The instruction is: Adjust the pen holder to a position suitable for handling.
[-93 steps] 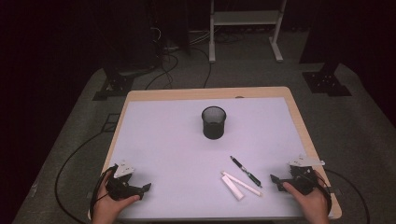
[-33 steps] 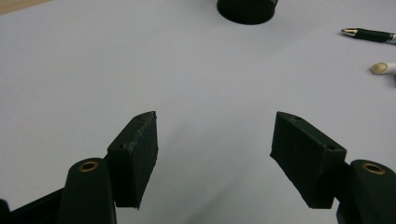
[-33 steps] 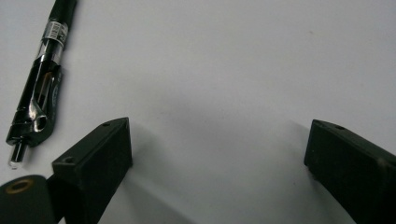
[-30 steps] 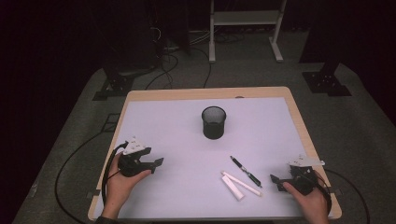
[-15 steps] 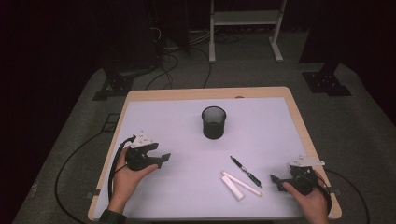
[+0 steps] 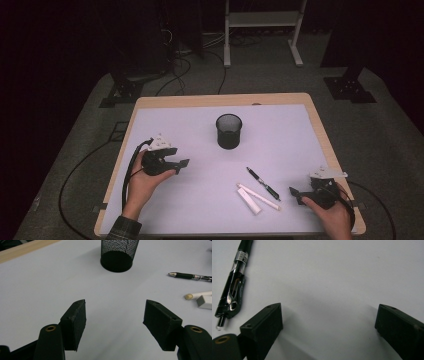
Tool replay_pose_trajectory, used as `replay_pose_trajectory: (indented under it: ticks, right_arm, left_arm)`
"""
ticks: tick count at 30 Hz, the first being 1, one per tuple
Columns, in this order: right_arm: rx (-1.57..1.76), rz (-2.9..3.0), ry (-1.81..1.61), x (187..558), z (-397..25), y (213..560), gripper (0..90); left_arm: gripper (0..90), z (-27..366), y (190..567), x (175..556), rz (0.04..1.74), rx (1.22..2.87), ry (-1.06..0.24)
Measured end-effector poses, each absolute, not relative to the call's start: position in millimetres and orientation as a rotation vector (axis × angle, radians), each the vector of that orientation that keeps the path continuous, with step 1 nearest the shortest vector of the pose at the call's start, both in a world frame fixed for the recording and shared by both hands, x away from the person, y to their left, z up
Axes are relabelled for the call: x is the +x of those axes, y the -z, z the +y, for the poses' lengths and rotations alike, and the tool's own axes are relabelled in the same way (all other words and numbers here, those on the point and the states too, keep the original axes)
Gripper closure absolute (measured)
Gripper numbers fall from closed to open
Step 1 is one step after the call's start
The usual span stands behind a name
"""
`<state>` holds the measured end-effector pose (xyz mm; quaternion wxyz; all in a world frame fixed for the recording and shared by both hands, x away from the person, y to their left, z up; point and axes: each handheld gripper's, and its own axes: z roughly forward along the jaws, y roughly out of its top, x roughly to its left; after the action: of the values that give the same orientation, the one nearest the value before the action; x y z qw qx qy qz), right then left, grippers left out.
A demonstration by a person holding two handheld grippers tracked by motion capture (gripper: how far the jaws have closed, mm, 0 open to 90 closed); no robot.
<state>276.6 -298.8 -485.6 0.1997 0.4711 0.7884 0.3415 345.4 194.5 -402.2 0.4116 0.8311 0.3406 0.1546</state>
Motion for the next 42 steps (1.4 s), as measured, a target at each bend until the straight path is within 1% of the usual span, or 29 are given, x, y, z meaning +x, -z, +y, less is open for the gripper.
replay_pose_trajectory:
  ticks: [4, 24, 42]
  right_arm:
    - [1.317, 2.204, -0.954, 277, -299, 486, 6.7]
    - [1.318, 2.204, -0.955, 277, -299, 486, 6.7]
    - [1.32, 2.203, -0.956, 277, -299, 486, 6.7]
  left_arm:
    - [36.7, 189, 399, 349, 0.852, 2.09, -0.377]
    - [41.1, 166, 389, 369, 0.825, 2.105, -0.365]
    - [42.6, 146, 376, 393, 0.809, 2.094, -0.355]
